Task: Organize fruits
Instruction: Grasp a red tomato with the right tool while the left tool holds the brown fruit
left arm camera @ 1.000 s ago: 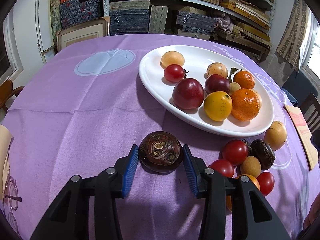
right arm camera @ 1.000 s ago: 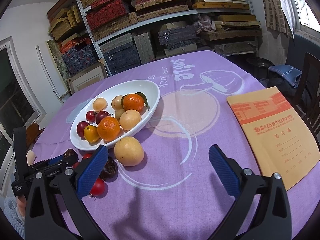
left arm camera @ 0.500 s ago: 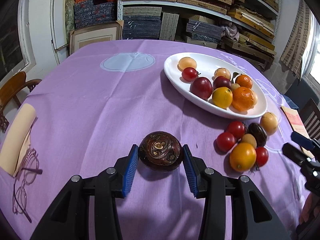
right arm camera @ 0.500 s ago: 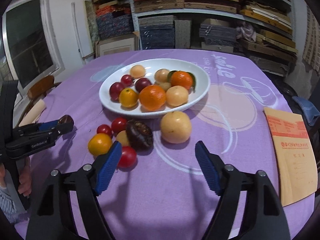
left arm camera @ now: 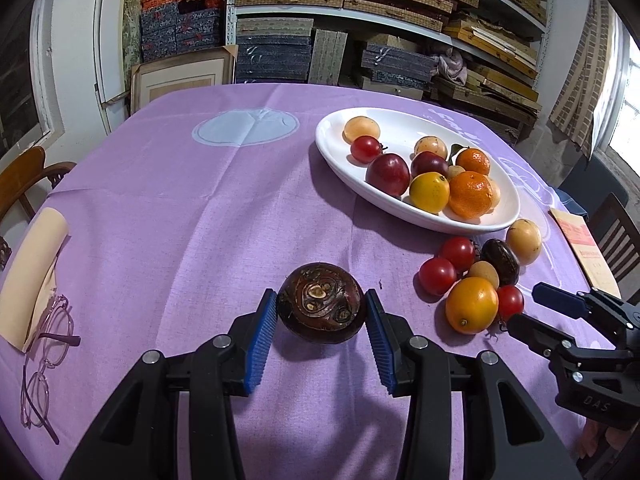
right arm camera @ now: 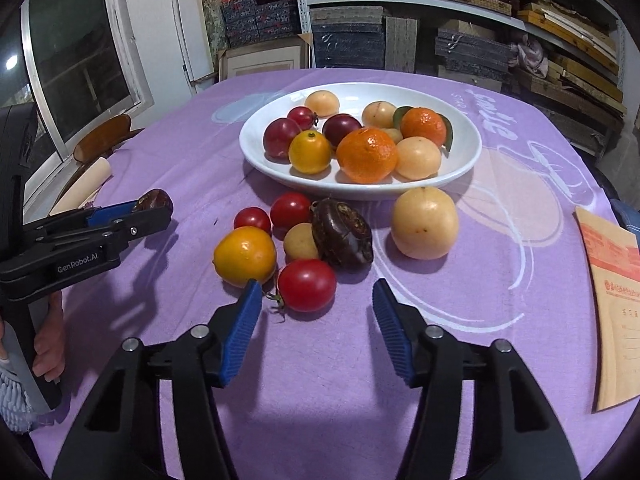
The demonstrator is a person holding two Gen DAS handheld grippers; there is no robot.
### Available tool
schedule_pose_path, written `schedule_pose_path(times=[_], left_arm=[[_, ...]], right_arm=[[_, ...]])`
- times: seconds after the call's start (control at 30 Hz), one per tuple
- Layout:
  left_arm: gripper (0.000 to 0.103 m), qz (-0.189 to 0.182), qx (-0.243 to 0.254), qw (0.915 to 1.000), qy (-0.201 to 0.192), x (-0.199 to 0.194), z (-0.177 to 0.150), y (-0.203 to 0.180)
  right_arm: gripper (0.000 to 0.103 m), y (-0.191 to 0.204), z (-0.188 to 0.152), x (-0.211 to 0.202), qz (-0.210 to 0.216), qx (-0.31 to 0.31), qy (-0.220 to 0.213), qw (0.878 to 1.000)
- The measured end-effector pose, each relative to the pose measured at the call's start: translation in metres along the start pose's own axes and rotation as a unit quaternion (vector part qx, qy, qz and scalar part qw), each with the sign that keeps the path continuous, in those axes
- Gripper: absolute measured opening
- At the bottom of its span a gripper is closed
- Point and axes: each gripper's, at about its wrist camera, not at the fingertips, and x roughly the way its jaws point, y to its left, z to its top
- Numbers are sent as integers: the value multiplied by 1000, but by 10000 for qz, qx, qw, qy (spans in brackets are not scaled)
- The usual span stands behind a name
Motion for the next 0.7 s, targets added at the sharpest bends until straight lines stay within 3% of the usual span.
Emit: schedule_pose_path(times=[0.23, 0.7], left_arm=[[45, -42, 24, 10000, 30, 1, 0, -3], [45, -89, 57, 9999, 102, 6, -3, -5]], right_arm=[[40, 4, 2, 9, 93, -22, 104, 9999], [34, 4, 5, 15, 116, 28, 117, 9999]])
